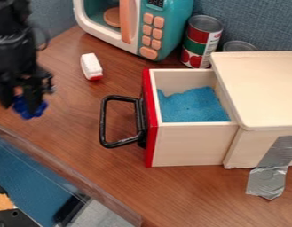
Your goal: Take the blue object out of the drawer and placed at the table
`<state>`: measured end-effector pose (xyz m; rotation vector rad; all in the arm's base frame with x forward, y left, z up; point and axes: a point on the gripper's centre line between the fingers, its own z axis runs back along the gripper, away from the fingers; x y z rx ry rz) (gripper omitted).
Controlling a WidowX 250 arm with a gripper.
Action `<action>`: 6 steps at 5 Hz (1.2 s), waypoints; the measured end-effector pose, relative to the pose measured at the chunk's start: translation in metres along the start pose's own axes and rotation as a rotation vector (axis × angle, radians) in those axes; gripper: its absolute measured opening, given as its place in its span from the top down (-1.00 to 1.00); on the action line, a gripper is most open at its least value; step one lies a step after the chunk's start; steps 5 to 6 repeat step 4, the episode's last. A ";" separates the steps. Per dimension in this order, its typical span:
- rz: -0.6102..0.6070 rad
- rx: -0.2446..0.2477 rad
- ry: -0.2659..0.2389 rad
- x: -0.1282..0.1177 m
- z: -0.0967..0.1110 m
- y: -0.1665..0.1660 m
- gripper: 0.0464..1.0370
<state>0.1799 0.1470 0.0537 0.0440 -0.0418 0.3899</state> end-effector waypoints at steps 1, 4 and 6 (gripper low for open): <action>0.104 -0.030 -0.022 -0.011 -0.028 0.016 -0.17; 0.072 -0.044 -0.200 -0.007 0.045 0.004 -0.94; 0.072 -0.044 -0.200 -0.007 0.045 0.004 -0.94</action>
